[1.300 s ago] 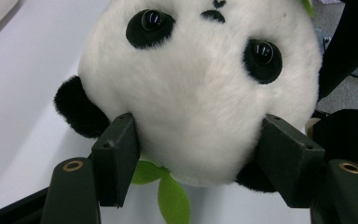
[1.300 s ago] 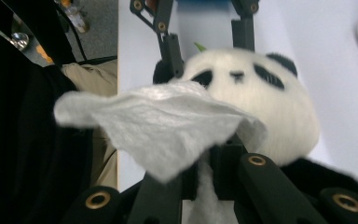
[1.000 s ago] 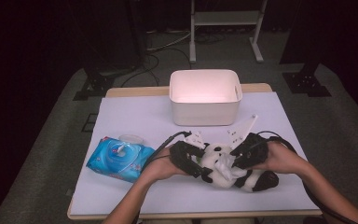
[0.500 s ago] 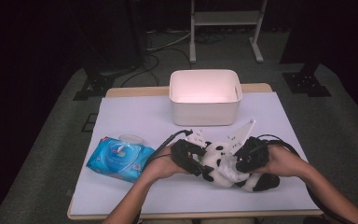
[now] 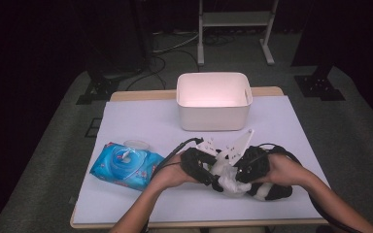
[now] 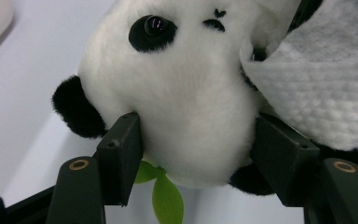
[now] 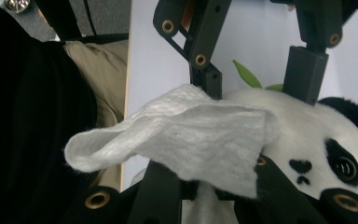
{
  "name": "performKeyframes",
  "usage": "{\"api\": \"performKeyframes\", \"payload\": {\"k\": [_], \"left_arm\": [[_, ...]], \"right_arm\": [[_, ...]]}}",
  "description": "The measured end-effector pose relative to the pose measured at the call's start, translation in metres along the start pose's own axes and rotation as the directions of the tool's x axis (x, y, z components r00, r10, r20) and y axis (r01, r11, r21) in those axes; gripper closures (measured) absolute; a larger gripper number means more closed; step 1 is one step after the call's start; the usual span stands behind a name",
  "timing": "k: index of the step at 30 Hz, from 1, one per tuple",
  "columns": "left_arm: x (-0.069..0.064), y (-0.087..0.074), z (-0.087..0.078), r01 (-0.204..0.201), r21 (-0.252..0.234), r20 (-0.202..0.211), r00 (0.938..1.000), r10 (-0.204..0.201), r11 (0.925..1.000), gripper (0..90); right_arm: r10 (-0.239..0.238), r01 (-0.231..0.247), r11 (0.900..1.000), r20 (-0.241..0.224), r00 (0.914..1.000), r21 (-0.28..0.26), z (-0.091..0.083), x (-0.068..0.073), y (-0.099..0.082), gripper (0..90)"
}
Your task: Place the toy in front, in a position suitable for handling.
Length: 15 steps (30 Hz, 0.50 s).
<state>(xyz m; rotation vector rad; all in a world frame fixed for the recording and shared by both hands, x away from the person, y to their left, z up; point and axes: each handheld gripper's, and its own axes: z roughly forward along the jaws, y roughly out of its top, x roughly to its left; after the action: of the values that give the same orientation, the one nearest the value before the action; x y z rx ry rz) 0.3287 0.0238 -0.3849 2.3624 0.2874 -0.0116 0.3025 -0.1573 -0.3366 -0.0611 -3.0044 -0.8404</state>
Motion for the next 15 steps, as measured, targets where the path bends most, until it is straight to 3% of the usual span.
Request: {"api": "performKeyframes", "payload": {"k": [5, 15], "left_arm": [[0.000, -0.008, 0.004, 0.018, 0.002, 0.014, 0.9997, -0.018, 0.9998, 35.2], [-0.002, -0.010, 0.003, 0.011, 0.002, 0.012, 0.9999, -0.011, 0.9999, 34.3]], "right_arm": [[0.009, -0.008, 0.9998, 0.029, 0.9995, -0.018, -0.008, -0.008, -0.001, 82.6], [0.103, -0.099, 0.9931, 0.067, 0.9924, -0.063, -0.029, -0.034, -0.015, 82.6]]}}
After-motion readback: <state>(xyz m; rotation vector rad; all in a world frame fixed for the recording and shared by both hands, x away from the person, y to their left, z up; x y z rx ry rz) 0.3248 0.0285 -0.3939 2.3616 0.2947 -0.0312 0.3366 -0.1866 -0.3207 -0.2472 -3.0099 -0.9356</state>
